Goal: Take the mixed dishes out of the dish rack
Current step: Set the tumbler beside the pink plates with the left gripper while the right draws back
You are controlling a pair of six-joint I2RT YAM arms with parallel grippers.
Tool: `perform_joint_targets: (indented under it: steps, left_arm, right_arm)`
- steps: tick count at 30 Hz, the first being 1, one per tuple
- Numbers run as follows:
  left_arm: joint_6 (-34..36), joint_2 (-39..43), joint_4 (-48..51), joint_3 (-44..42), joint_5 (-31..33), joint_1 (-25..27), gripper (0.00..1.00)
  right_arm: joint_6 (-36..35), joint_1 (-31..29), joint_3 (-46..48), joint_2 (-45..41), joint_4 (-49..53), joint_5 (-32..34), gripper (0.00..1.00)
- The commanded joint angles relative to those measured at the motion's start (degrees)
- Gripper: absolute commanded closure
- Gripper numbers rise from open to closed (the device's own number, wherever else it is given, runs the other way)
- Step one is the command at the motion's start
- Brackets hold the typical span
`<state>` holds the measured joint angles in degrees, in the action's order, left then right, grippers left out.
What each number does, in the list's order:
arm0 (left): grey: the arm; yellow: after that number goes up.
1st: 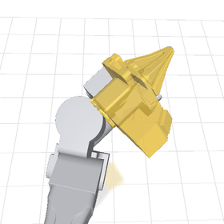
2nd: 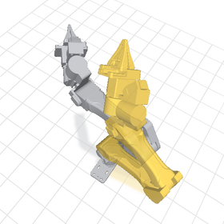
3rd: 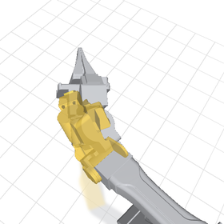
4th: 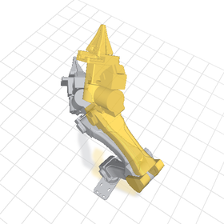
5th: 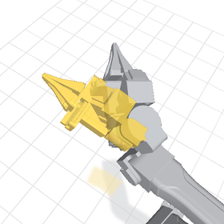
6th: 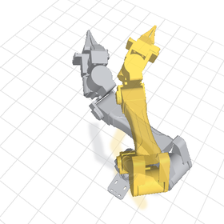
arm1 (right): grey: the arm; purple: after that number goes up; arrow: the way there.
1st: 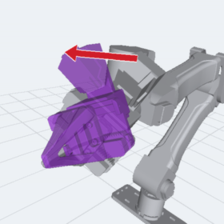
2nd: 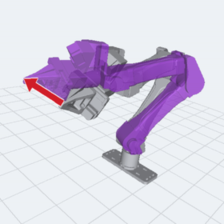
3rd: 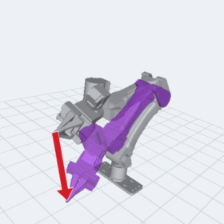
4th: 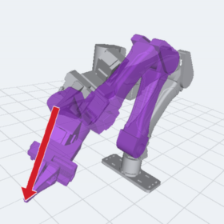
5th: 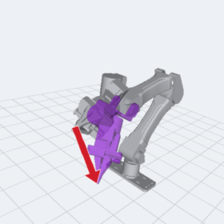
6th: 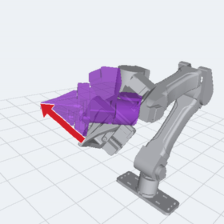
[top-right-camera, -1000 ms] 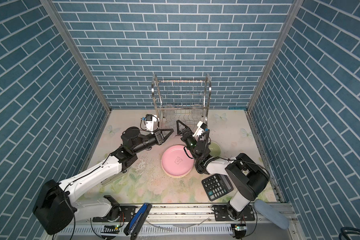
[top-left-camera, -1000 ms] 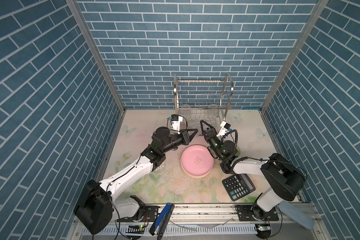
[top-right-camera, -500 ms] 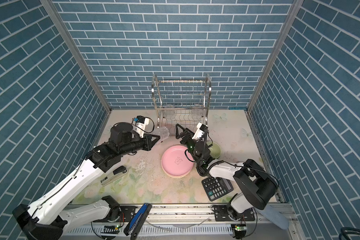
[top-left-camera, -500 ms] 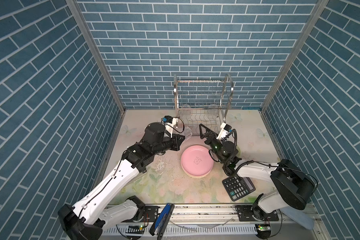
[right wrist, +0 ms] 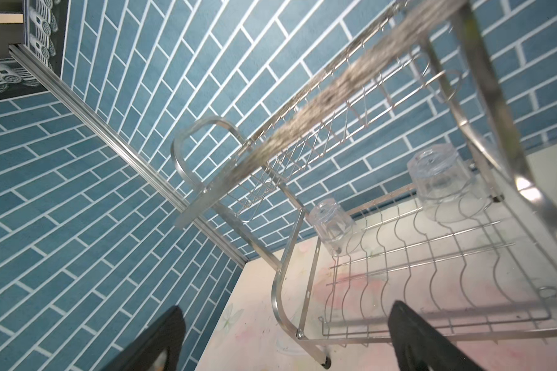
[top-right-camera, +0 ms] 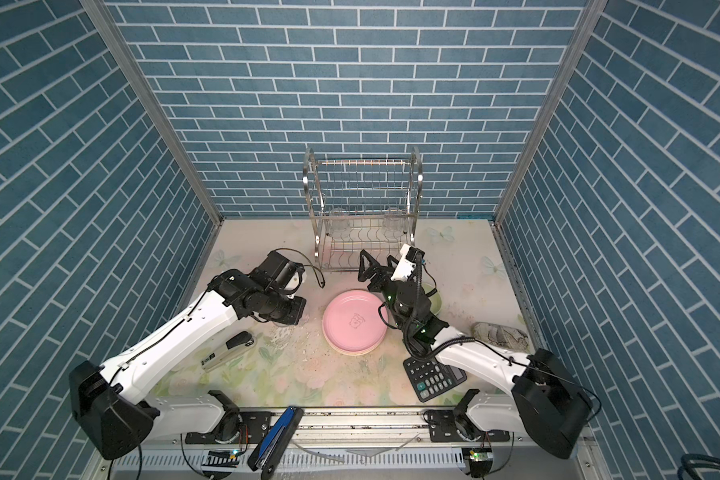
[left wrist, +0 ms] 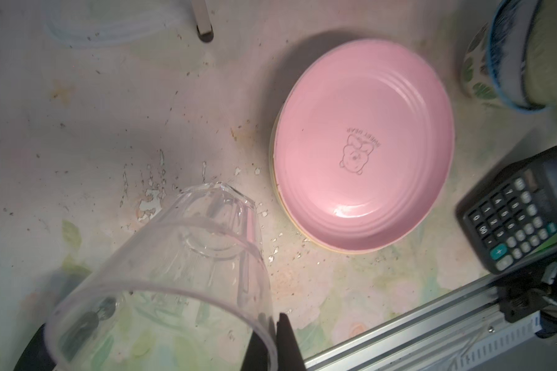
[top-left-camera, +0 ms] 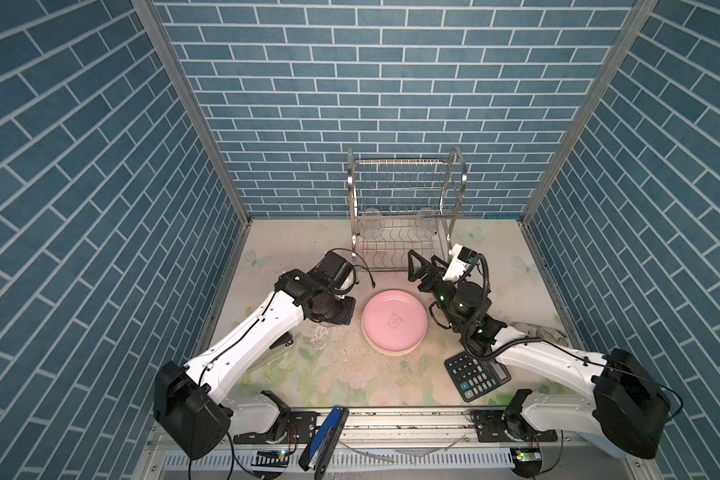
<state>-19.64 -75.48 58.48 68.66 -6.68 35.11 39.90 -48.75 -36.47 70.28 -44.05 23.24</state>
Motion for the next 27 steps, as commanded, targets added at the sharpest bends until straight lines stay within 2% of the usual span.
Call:
perform_joint_targets:
  steps: [1,6,10,27]
  left_arm:
    - [2.8,-2.6,3.7,1.3,0.2,-0.3,1.0]
    - [4.3,-7.1,4.1,2.8,-0.3,-0.3,1.0]
    - [4.5,-10.3,2.5,3.0,-3.9,-0.2,1.0]
    - [4.0,-15.9,-1.5,0.8,-6.9,1.4,1.0]
  right_arm:
    - [-4.6,-0.2,0.8,-1.8,5.4,3.5,0.02]
    - [-4.7,-0.2,-0.8,-0.1,6.8,2.4,0.02]
    - [-4.3,-0.2,-1.6,2.0,6.7,1.6,0.02]
    - [-4.7,-0.1,-2.7,5.1,7.0,2.2,0.01]
